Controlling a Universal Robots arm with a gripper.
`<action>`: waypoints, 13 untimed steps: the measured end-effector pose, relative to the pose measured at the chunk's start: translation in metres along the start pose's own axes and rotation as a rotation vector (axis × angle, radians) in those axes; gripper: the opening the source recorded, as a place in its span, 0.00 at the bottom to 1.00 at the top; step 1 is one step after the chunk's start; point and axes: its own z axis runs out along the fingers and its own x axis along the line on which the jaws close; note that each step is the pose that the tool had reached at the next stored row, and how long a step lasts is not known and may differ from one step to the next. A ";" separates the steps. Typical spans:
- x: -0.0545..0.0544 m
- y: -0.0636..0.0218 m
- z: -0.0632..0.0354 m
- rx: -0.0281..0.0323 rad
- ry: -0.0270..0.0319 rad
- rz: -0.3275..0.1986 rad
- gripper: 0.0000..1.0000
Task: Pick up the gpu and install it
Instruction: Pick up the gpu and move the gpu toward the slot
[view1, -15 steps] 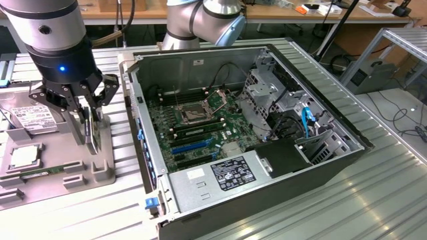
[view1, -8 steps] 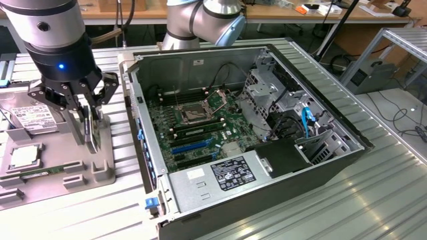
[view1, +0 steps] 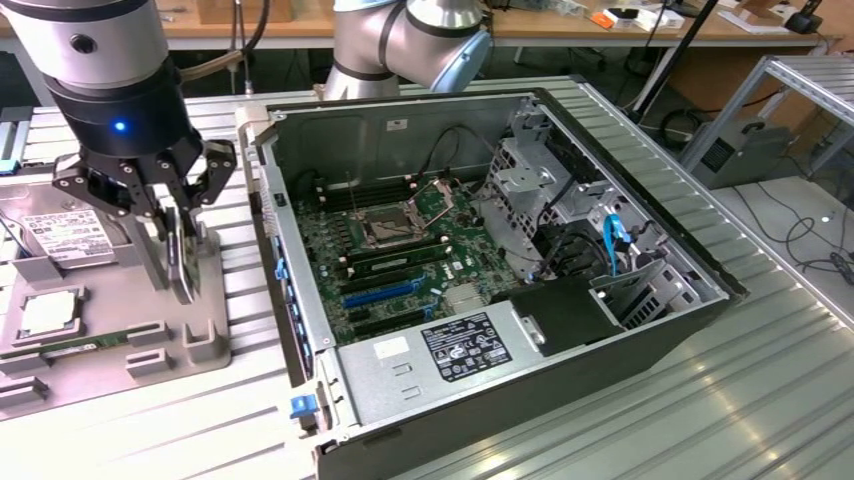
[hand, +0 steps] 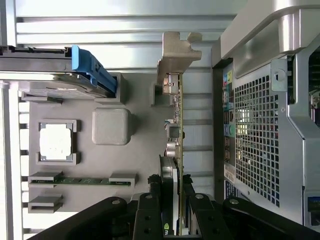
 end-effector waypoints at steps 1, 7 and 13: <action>0.000 0.0001 -0.0011 -0.0001 0.0000 0.000 0.27; 0.000 0.0004 -0.0075 -0.0005 0.0000 0.000 0.27; 0.000 0.0007 -0.0142 -0.0009 0.0000 0.000 0.27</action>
